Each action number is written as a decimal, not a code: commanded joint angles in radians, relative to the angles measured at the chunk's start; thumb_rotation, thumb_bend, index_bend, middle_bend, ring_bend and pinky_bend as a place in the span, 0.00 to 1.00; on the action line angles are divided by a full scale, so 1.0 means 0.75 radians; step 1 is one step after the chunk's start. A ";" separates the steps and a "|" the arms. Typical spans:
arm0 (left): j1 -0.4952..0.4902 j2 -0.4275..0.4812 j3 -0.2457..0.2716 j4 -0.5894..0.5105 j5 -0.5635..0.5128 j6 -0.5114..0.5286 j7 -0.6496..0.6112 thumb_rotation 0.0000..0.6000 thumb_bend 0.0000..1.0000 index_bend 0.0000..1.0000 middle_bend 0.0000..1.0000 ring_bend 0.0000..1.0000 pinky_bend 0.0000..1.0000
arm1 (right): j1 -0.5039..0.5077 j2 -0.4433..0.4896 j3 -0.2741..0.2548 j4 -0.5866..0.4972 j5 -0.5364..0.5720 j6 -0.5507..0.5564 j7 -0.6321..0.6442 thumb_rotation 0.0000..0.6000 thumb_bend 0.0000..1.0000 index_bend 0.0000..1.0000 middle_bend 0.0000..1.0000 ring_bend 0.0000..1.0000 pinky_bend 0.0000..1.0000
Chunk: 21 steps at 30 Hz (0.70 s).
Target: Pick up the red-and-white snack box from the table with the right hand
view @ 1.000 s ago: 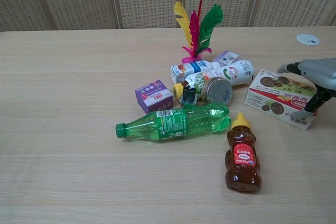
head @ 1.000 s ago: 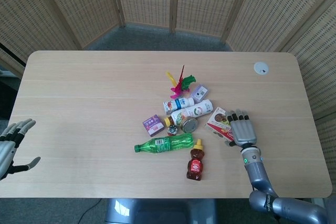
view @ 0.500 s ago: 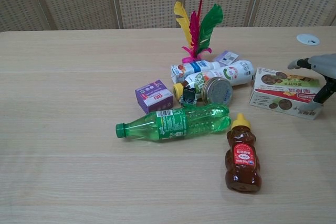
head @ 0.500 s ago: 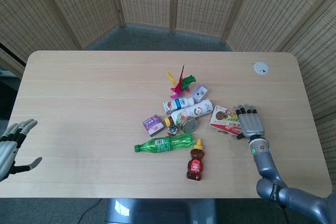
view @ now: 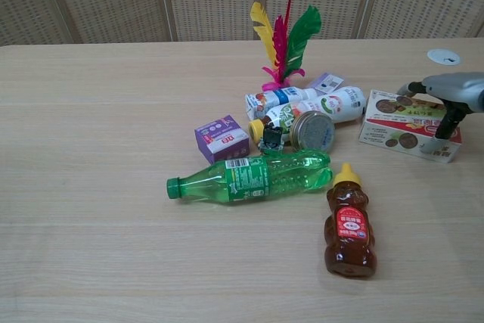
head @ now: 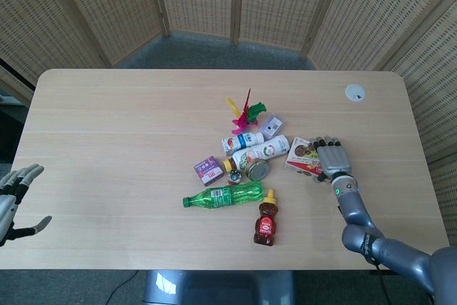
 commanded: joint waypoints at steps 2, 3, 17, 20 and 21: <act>0.001 -0.002 0.000 0.004 -0.001 -0.002 -0.005 1.00 0.29 0.04 0.00 0.00 0.00 | -0.008 0.001 0.001 -0.007 -0.042 0.028 0.045 1.00 0.20 0.21 0.48 0.50 0.21; 0.000 -0.003 0.000 0.005 -0.001 -0.004 -0.005 1.00 0.29 0.04 0.00 0.00 0.00 | -0.012 0.006 0.003 -0.015 -0.047 0.031 0.057 1.00 0.20 0.26 0.54 0.60 0.31; 0.002 -0.009 0.003 -0.004 0.021 0.004 0.000 1.00 0.30 0.04 0.00 0.00 0.00 | -0.080 0.260 0.025 -0.347 -0.170 0.237 0.089 1.00 0.19 0.30 0.64 0.72 0.43; 0.007 -0.008 0.007 -0.012 0.036 0.017 0.002 1.00 0.30 0.04 0.00 0.00 0.00 | -0.086 0.358 0.057 -0.480 -0.187 0.275 0.100 1.00 0.19 0.30 0.64 0.72 0.43; 0.009 -0.008 0.009 -0.014 0.040 0.021 0.002 1.00 0.29 0.04 0.00 0.00 0.00 | -0.087 0.388 0.067 -0.518 -0.191 0.283 0.102 1.00 0.19 0.30 0.64 0.72 0.43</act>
